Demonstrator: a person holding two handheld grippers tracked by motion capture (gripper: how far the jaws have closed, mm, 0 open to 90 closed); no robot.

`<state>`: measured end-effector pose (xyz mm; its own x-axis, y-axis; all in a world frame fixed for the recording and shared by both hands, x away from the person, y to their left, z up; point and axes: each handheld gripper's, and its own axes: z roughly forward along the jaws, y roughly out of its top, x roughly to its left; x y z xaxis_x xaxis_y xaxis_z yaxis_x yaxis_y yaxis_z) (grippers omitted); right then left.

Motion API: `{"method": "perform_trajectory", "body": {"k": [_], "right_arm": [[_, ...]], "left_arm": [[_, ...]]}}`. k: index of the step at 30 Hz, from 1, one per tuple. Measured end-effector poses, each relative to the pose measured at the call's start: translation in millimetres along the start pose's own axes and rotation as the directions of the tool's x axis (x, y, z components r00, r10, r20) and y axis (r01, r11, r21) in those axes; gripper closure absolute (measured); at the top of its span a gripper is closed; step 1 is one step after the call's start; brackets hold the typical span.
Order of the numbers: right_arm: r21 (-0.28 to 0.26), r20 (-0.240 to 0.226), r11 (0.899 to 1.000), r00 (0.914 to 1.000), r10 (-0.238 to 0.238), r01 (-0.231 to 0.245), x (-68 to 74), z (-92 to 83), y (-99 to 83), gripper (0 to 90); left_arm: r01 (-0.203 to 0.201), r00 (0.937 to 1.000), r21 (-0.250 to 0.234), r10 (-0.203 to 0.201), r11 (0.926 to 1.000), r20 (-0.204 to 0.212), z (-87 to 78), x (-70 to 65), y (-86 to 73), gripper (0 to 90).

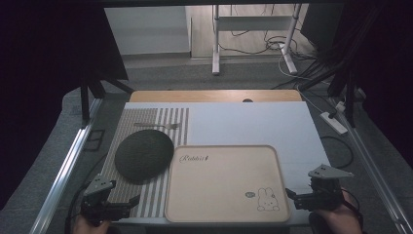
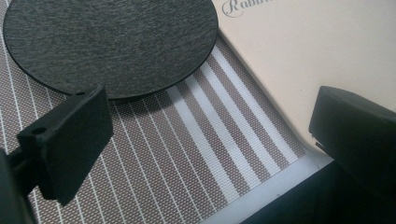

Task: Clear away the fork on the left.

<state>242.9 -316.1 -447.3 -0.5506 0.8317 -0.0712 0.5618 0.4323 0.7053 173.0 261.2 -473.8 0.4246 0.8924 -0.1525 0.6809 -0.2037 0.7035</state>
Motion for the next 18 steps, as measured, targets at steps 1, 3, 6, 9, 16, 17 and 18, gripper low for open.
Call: {"method": "perform_trajectory", "body": {"k": [1, 3, 6, 9, 16, 17, 18], "right_arm": [[0.000, 0.000, 1.000, 1.0000, 0.000, 0.000, 0.0, 0.0, 0.0, 0.0], [0.001, 0.003, 1.000, 1.0000, -0.002, 0.002, 0.1, -0.1, 0.1, 0.0], [-0.014, 0.020, 1.000, 0.9998, -0.003, 0.003, 0.6, -1.3, -0.2, 0.0], [-0.018, 0.022, 1.000, 0.9998, 0.000, 0.000, 0.4, -1.9, -0.4, 0.0], [-0.014, 0.017, 1.000, 0.9998, -0.010, 0.010, 1.2, -1.1, -0.3, 0.0], [-0.014, 0.018, 1.000, 0.9998, -0.010, 0.011, 1.3, -1.1, -0.3, 0.0], [-0.014, 0.018, 1.000, 0.9998, -0.011, 0.011, 1.4, -1.1, -0.3, 0.0]], "left_arm": [[-0.001, 1.0000, 0.001, 0.001, 1.0000, 0.004, 0.1, 0.2, 0.2, 0.4], [-0.003, 0.9999, -0.007, 0.003, 1.0000, 0.011, 0.3, 0.4, 0.8, 0.0], [-0.003, 0.9996, -0.027, 0.004, 0.9996, 0.026, 0.9, 1.0, 2.8, 0.0], [-0.010, 0.9996, -0.024, 0.010, 0.9997, 0.026, 2.8, 1.7, 4.3, 0.0], [-0.018, 0.9980, -0.010, 0.018, 0.9998, 0.060, 8.6, 2.9, 7.1, 0.0], [-0.019, 0.9977, -0.006, 0.020, 0.9998, 0.065, 9.4, 2.9, 7.7, 0.0], [-0.022, 0.9974, -0.004, 0.022, 0.9998, 0.068, 10.2, 2.9, 8.3, 0.0]]}}
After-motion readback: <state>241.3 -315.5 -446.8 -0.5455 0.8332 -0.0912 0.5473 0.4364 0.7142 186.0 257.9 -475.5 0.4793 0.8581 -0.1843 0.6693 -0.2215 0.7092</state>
